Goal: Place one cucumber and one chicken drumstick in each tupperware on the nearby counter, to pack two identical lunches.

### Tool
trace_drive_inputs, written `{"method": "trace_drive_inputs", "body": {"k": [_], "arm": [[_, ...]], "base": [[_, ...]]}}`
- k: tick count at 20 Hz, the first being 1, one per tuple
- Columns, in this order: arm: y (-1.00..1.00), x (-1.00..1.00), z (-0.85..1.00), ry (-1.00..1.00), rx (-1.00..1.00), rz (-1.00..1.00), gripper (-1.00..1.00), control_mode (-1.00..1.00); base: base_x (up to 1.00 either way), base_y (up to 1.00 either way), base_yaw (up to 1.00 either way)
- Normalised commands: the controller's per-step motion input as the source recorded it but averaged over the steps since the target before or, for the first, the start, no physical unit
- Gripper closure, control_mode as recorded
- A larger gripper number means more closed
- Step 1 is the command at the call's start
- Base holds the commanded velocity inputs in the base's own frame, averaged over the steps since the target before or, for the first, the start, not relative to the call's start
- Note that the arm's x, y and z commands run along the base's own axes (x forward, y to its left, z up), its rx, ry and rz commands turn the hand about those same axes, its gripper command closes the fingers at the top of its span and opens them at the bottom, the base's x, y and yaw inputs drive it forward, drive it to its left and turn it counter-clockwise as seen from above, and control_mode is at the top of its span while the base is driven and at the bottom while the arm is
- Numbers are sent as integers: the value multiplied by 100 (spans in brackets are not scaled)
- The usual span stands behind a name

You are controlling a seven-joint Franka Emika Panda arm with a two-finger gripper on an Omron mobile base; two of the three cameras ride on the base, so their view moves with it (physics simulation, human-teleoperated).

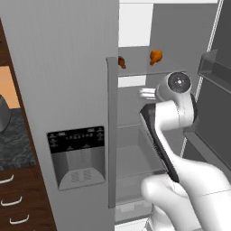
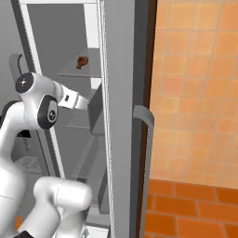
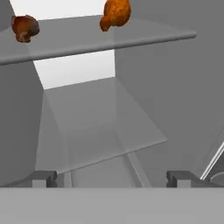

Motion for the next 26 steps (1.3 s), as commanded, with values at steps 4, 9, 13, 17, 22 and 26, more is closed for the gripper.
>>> {"method": "trace_drive_inputs", "body": {"k": [4,9,13,17,22,26], "arm": [[-15,27,78,-6,16,-13,-100,-100],[-42,24,59,-1,20,-7,-100,-100],[-22,57,0,0,0,0,-100,-100],[0,78,0,1,-4,0,-100,-100],[-7,95,0,10,-3,0,-100,-100],[-36,98,0,14,0,-2,-100,-100]], "base": [[0,0,0],[0,0,0],[0,0,0],[0,0,0],[0,0,0],[0,0,0]]}}
